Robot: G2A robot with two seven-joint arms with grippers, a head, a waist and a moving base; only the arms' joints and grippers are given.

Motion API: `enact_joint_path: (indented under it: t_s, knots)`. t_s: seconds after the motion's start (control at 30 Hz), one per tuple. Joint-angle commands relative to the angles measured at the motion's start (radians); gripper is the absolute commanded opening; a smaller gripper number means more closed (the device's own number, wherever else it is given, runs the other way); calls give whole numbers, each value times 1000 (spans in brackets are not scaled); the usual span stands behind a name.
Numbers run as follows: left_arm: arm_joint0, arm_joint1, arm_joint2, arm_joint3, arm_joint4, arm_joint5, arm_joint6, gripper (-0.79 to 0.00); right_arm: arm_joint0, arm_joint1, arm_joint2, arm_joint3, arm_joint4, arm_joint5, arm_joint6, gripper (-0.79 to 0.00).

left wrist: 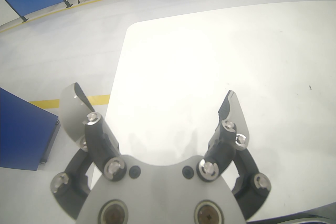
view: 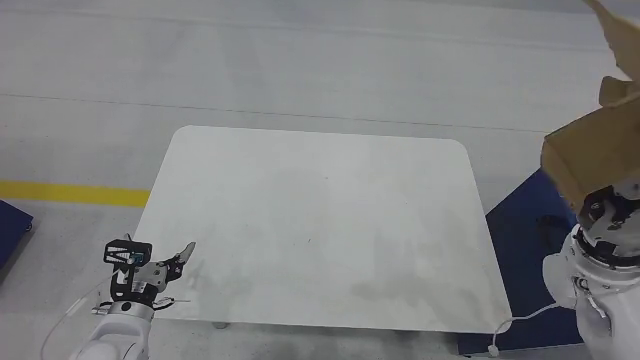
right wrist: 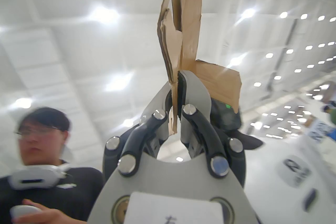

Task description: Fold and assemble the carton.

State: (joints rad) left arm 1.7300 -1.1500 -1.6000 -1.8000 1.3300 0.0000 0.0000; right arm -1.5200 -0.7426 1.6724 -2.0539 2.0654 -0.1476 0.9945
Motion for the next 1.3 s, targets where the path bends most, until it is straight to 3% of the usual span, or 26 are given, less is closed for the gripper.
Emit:
enact_joint_path:
  t_s: [0.0,0.17,0.33,0.53,0.67,0.73,1.03,1.27]
  knots:
    - [0,0,0,0,0,0,0,0,-32,-4,0,-11,124,143,-54,-785]
    - [0,0,0,0,0,0,0,0,-133,-13,-48,-36,284,414,-213,-785]
    - [0,0,0,0,0,0,0,0,-232,-21,-178,-60,473,669,-407,-785]
    - [0,0,0,0,0,0,0,0,-241,-30,-269,-59,703,764,-623,-785]
    - [0,0,0,0,0,0,0,0,-205,-35,-241,-49,762,700,-685,-785]
    - [0,0,0,0,0,0,0,0,-180,-41,-202,-56,670,641,-641,-785]
    - [0,0,0,0,0,0,0,0,-59,-74,-10,26,-32,212,-121,-785]
    - [0,0,0,0,0,0,0,0,44,-90,62,150,-356,-17,180,-785]
